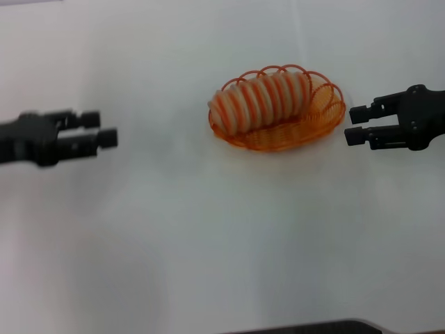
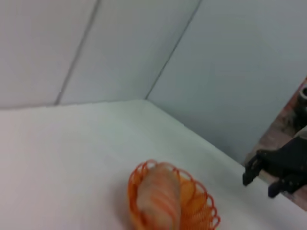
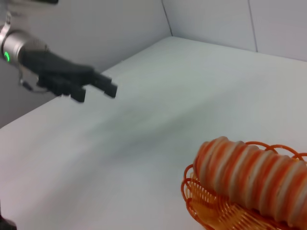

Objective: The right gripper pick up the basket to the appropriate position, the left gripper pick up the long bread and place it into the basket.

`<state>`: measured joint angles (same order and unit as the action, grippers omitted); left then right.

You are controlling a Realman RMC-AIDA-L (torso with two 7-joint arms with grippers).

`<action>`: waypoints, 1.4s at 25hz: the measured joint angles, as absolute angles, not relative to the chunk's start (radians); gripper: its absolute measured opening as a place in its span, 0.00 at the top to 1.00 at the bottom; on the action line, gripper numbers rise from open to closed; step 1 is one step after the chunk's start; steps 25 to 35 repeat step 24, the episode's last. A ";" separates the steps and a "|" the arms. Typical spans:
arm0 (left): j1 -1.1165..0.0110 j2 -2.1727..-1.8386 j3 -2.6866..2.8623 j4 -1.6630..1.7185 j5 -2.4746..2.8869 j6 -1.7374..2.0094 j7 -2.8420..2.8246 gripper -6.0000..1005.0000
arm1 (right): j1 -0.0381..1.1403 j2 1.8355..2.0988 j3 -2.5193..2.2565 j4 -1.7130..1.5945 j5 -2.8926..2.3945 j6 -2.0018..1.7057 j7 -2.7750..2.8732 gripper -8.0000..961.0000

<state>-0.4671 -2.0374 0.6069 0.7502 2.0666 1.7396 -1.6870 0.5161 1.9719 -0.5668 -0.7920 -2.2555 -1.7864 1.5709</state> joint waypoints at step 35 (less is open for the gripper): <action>-0.445 -2.042 0.591 0.733 2.151 1.721 -1.687 0.29 | 0.525 1.979 -0.570 -0.791 -2.261 -1.785 1.583 0.46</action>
